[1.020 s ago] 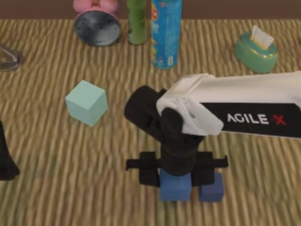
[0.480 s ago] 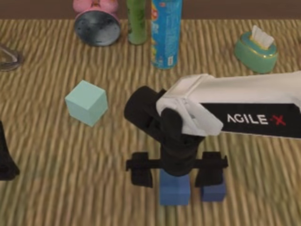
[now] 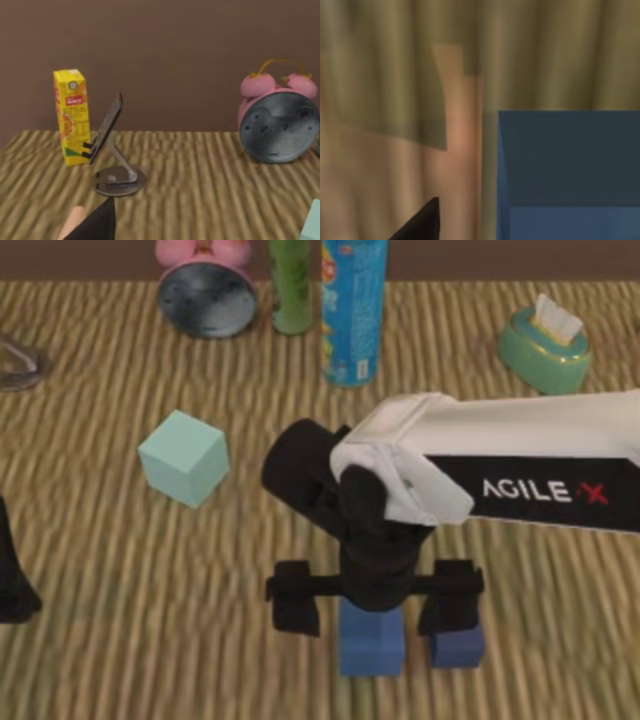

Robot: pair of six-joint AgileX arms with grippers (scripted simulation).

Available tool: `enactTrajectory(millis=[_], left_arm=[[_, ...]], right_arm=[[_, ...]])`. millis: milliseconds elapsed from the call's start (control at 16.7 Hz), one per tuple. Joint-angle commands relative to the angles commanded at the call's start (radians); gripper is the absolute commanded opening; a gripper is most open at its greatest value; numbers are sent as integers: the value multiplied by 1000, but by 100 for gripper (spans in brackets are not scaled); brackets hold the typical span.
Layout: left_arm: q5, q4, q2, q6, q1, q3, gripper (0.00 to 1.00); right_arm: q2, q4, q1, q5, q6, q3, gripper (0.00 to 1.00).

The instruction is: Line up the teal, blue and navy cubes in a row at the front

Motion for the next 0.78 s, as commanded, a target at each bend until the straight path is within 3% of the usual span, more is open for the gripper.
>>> enactTrajectory(millis=[360,780], left_arm=[[0,0,0,0,0,0,100],[0,-7,10,1,-2,10,100]], right_arm=[[-65,-211,8,-2,0,132,100],[-86,-226,-1,2,-6,140,100]])
